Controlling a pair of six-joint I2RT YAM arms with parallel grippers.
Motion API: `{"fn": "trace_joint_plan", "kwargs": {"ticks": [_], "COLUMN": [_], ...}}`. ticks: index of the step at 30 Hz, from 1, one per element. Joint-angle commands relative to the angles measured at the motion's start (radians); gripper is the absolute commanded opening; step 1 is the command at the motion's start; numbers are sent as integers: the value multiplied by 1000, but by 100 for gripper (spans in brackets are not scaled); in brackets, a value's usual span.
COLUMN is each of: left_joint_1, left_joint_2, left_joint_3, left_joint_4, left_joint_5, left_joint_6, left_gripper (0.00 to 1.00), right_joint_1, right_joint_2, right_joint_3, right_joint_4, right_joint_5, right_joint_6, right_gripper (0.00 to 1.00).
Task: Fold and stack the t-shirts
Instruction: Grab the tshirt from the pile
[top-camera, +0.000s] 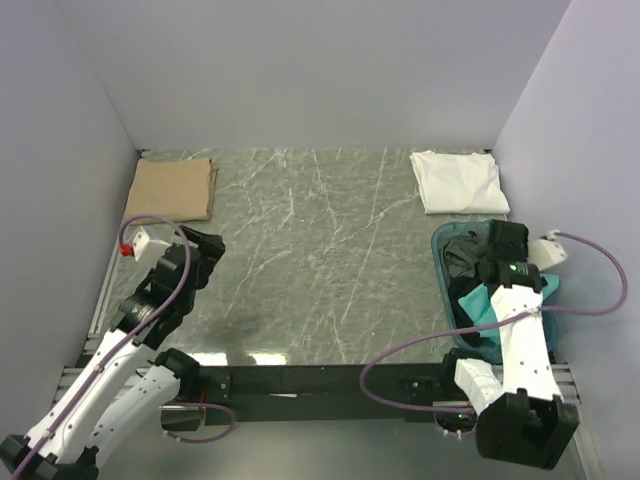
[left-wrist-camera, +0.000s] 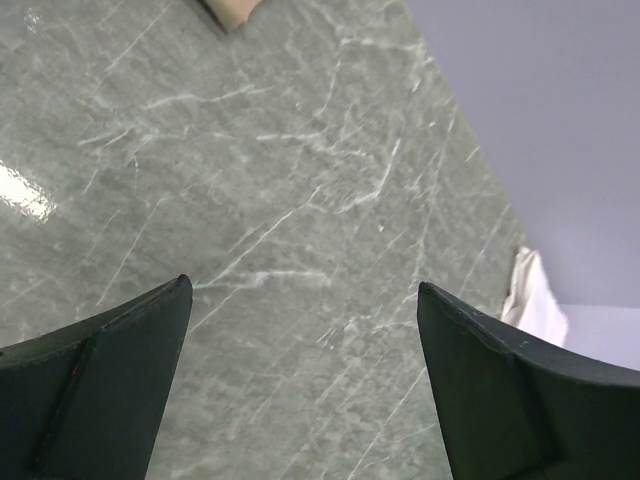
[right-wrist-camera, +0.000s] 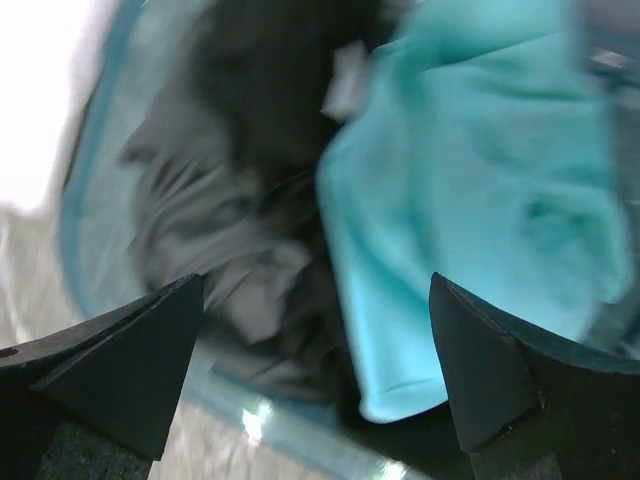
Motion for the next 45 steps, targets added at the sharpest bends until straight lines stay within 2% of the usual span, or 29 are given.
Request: {"fn": "trace_joint_plan", "kwargs": {"ticks": [1,4,6,8,12,14,15,18,19,21,22,27,32,38,42,45], "left_joint_1": [-2,-2,-2,-2,-2,-2,-2,-2,-2,-2,-2,-2,-2,-2,-2,-2], "left_joint_2": [82,154,201,237,252,248,243,220,214,189,182,136,119,110,108,111], "left_joint_3": [88,106,127,143,145,138,132,123,120,108,103,86,72,74,71,71], "left_joint_4": [-32,-13,-15,-27,-16,-1,4,19,22,28,28,36,79,74,79,80], "left_joint_5": [49,102,142,161,191,195,199,208,205,201,193,190,234,227,235,224], "left_joint_6": [12,58,93,101,116,115,121,135,135,133,130,135,218,231,232,228], "left_gripper": [100,99,100,99,99,99,100,99,100,99,99,100,99,99,99,99], "right_joint_1": [-124,-220,-286,-328,-383,-398,-403,-409,-411,-409,-411,-411,-411,-411,-411,-411], "right_joint_2": [-68,-115,-146,-166,-160,-142,-138,-118,-115,-115,-117,-180,-227,-263,-269,-267], "right_joint_3": [-22,-62,-108,-157,-214,-240,-247,-274,-272,-261,-255,-182,-33,169,294,372], "right_joint_4": [-40,-42,-22,16,53,76,87,145,150,155,152,107,15,-29,-5,76], "right_joint_5": [27,35,-32,-101,-146,-167,-177,-239,-258,-272,-267,-237,-198,-195,-294,-409], "right_joint_6": [22,34,17,-3,-18,-26,-31,-52,-52,-67,-72,-106,-146,-236,-285,-293], "right_gripper": [100,100,100,100,99,94,90,67,50,35,24,0,0,0,0,0]}}
